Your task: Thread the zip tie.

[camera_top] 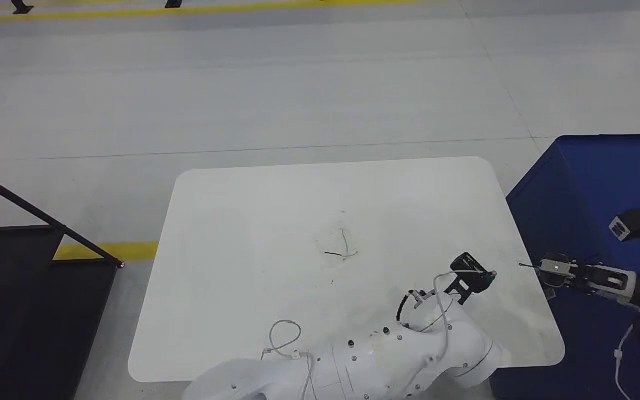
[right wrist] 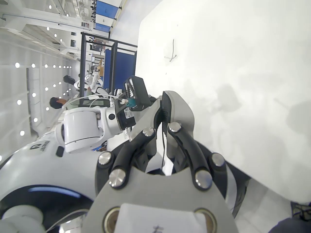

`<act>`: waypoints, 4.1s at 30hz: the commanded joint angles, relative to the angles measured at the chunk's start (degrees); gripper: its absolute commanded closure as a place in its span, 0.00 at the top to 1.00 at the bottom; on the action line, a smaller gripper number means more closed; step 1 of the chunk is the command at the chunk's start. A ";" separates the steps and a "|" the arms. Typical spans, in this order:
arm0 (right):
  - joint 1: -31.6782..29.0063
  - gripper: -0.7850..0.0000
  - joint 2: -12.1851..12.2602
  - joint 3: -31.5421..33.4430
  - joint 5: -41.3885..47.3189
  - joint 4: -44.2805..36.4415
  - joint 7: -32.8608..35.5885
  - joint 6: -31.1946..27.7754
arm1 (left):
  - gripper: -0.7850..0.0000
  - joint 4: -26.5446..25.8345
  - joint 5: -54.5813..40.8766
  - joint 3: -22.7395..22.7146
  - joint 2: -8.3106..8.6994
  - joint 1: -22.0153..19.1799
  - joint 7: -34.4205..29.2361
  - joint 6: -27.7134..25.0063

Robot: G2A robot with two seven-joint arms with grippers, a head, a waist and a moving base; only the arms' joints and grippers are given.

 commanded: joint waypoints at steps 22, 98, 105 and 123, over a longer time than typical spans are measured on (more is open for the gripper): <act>3.17 0.00 1.97 -0.47 0.00 3.73 2.90 2.48 | 0.00 -1.06 3.13 -4.31 -0.51 3.42 -0.11 -2.45; 3.17 0.00 1.97 -0.47 0.00 3.73 2.90 2.48 | 1.00 10.30 -62.38 -35.23 2.69 0.81 1.33 1.01; 3.17 0.00 1.97 -0.47 0.00 3.73 2.90 2.48 | 1.00 12.78 -63.52 -35.66 2.35 1.42 10.48 10.11; 3.17 0.00 1.97 -0.47 0.00 3.73 2.90 2.48 | 1.00 -19.34 -104.01 -35.68 3.89 22.30 61.20 34.82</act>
